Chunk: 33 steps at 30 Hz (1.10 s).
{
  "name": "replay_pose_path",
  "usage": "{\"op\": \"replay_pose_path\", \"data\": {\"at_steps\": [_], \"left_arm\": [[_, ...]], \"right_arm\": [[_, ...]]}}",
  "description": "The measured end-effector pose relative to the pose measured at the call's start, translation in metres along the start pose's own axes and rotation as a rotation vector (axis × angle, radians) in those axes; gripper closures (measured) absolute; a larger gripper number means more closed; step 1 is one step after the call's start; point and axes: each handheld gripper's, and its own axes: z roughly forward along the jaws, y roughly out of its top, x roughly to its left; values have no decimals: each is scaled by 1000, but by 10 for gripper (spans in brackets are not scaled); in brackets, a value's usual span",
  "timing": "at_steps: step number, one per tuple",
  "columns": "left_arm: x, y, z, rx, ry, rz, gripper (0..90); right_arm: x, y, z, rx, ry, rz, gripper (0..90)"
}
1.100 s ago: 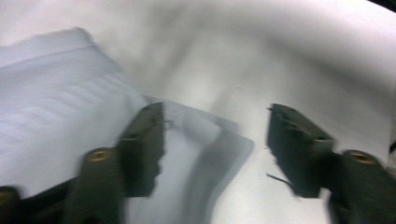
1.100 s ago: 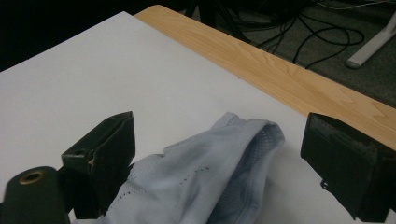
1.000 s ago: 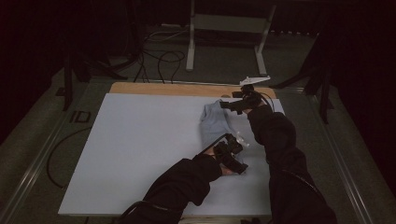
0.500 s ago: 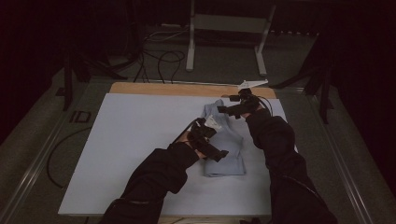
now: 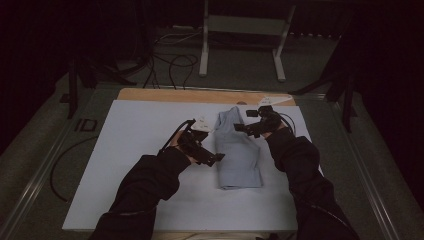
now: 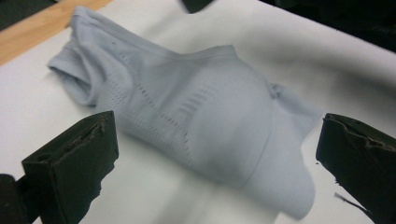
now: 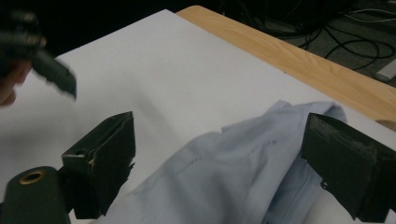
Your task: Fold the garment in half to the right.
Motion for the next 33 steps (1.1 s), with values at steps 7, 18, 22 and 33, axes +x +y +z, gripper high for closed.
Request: {"op": "replay_pose_path", "data": {"at_steps": [7, 18, 22, 33], "left_arm": [[11, -26, -21, -4, 19, 7, 1], [19, -62, -49, -1, 41, 20, 0], [20, -78, -59, 3, 56, 21, 0], [24, -132, -91, 30, 93, -29, 0]], "right_arm": [[22, -18, -19, -17, 9, -24, 101], [43, -52, -40, -39, 7, -25, 101], [50, -71, -48, -39, -14, -23, 101], [61, -107, -69, -45, -71, -5, 101]]}}
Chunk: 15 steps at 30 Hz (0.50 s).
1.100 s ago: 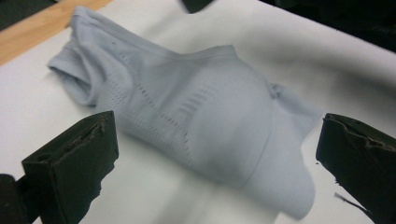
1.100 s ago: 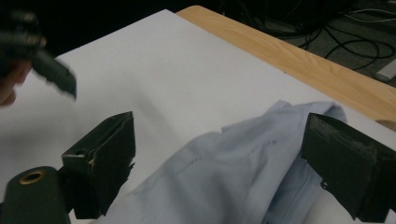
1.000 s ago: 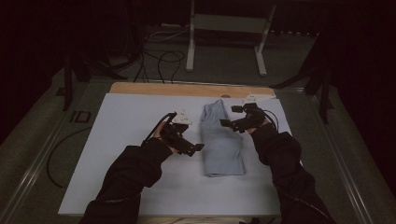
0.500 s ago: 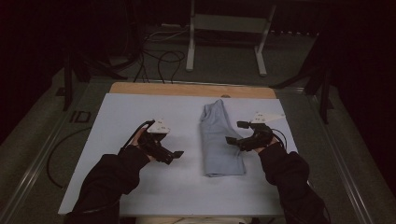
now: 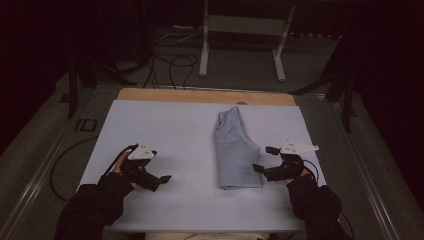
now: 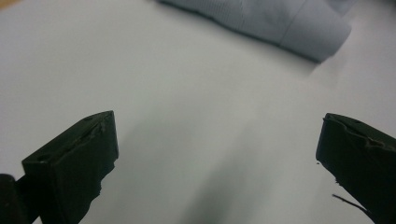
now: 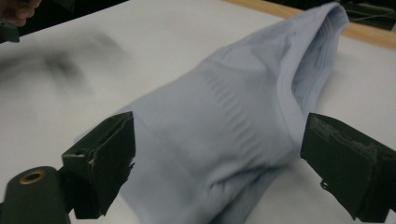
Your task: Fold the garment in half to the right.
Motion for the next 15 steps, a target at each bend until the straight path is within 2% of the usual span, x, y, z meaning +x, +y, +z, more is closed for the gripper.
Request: {"op": "replay_pose_path", "data": {"at_steps": [2, 3, 6, 7, 8, 13, 15], "left_arm": [[2, -10, -4, -2, 11, -12, 0], [2, -10, -4, -2, 11, -12, 0], [5, -25, -12, -5, 34, -31, 0], [5, -25, -12, -5, 34, -31, 1], [6, -32, -16, -6, 43, -39, 1], [7, -45, -23, -25, 61, -55, 1], [9, -55, -26, -28, 81, -73, 1]], "right_arm": [[2, -6, -3, 11, -11, 1, 101], [2, -9, -5, 14, -12, 0, 101], [4, -18, -9, 15, -16, 7, 101], [4, -18, -9, 15, -16, 7, 101], [6, -24, -11, 19, -11, 24, 101], [9, -34, -15, 37, -29, 19, 101], [12, -40, -18, 38, -47, 20, 101]]}}
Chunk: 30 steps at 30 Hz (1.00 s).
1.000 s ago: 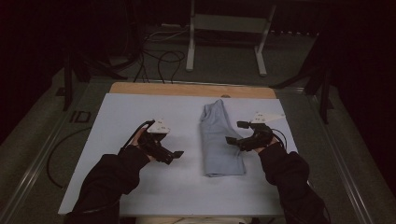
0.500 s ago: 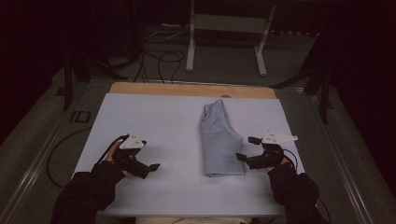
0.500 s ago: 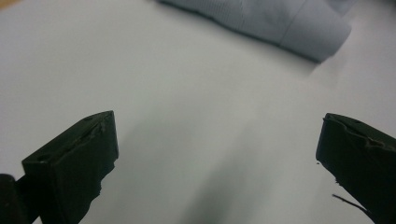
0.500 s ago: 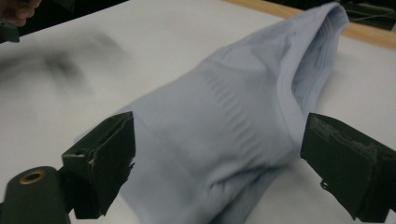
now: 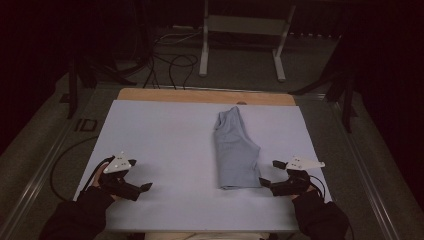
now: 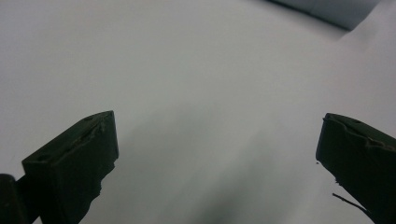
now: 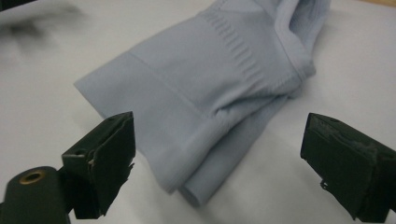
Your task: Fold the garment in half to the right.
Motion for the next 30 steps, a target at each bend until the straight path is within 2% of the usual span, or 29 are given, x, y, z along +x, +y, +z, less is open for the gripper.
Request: {"op": "replay_pose_path", "data": {"at_steps": [2, 3, 6, 11, 14, 17, 23, 28, 30], "left_arm": [[1, -3, -1, -2, 4, -6, 1], [3, -9, -2, 0, 10, -22, 1], [4, -14, -4, 2, 22, -26, 1], [8, -26, -10, 5, 45, -44, 1], [10, -31, -11, 7, 54, -58, 1], [9, -35, -11, 13, 61, -55, 1], [6, -35, -9, 12, 45, -56, 1], [0, -30, -6, 9, 34, -39, 1], [-4, -27, -5, 1, 34, -30, 2]], "right_arm": [[1, -2, -1, 6, -5, 3, 101], [2, -7, -1, 19, -21, -4, 100], [5, -11, -3, 26, -37, -4, 99], [9, -21, -11, 16, -57, 42, 99], [10, -24, -14, 16, -74, 48, 99], [10, -25, -13, 16, -77, 47, 99], [11, -26, -5, 36, -81, 11, 99], [11, -27, -4, 34, -86, 21, 100], [11, -25, -6, 12, -71, 42, 100]]}}
